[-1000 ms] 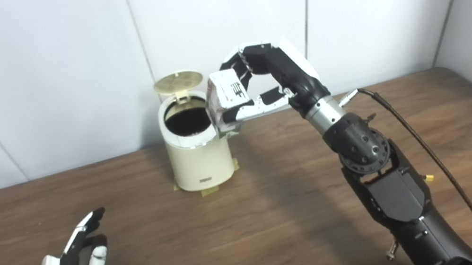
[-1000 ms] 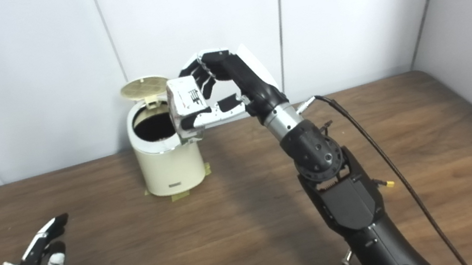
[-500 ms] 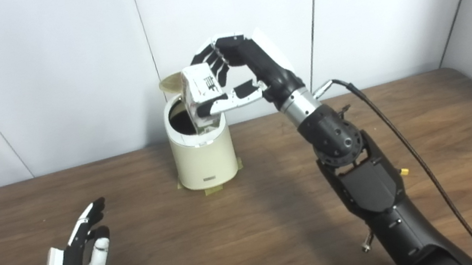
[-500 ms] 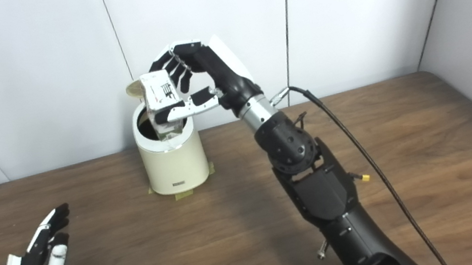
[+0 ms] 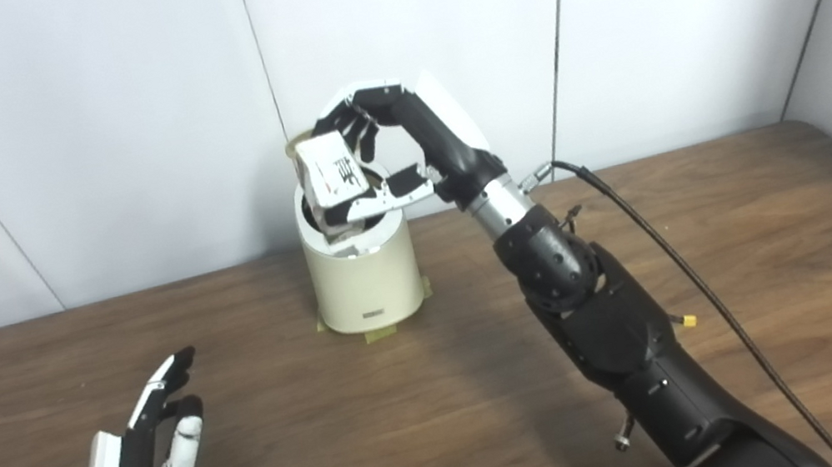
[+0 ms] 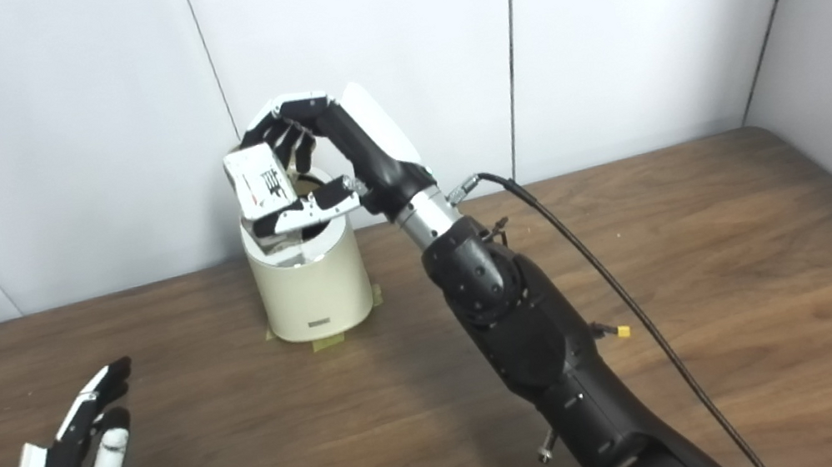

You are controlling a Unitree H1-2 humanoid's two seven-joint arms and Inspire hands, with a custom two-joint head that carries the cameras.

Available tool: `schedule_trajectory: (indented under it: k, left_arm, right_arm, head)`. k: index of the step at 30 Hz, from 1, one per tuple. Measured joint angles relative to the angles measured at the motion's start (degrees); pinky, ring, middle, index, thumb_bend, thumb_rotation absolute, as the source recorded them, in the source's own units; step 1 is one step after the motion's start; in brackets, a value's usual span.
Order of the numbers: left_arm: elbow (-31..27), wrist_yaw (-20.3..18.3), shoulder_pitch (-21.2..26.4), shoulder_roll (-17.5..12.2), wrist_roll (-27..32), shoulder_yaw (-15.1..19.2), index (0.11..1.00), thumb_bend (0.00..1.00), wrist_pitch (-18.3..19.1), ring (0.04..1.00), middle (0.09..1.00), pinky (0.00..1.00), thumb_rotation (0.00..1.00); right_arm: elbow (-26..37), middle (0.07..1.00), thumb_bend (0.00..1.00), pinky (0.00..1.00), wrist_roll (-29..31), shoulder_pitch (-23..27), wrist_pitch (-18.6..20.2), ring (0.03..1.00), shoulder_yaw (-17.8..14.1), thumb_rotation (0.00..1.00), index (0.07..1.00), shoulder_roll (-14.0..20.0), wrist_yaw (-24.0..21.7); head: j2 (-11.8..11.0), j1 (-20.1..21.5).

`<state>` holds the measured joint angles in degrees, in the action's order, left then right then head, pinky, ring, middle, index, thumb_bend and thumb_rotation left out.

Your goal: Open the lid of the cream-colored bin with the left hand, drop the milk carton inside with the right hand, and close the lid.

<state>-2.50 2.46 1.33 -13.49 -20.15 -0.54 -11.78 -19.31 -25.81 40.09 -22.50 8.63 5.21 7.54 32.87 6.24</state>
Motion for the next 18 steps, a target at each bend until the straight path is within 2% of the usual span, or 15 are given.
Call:
schedule_trajectory:
  k: [4,8,13,18]
  left_arm:
    - [-0.28,0.01,-0.06,0.01,-0.49,-0.03,0.886,0.45,0.0,0.869,0.887,0.79,1.0]
    - [-0.43,0.0,-0.15,0.02,-0.69,-0.05,0.885,0.44,0.0,0.87,0.886,0.79,1.0]
    - [-0.61,0.0,-0.23,0.11,-0.7,-0.05,0.882,0.43,0.0,0.868,0.884,0.79,1.0]
    - [-0.74,0.0,-0.33,0.15,-0.74,-0.06,0.881,0.43,0.0,0.867,0.884,0.79,1.0]
  right_arm:
    - [-2.28,0.485,0.52,0.4,-6.02,0.2,-1.45,0.464,5.07,0.0,0.462,1.57,9.75]
    - [-4.11,0.486,0.52,0.42,-8.62,1.08,-2.15,0.468,9.11,0.0,0.462,2.82,16.4]
    - [-5.37,0.486,0.52,0.42,-10.62,1.88,-2.58,0.471,11.8,0.0,0.461,4.1,20.07]
    - [-6.31,0.484,0.52,0.41,-12.53,2.03,-2.6,0.468,12.73,0.0,0.465,4.7,22.44]
  head:
    - [0.26,-0.09]
    - [0.26,-0.09]
    - [0.35,-0.09]
    - [0.35,-0.18]
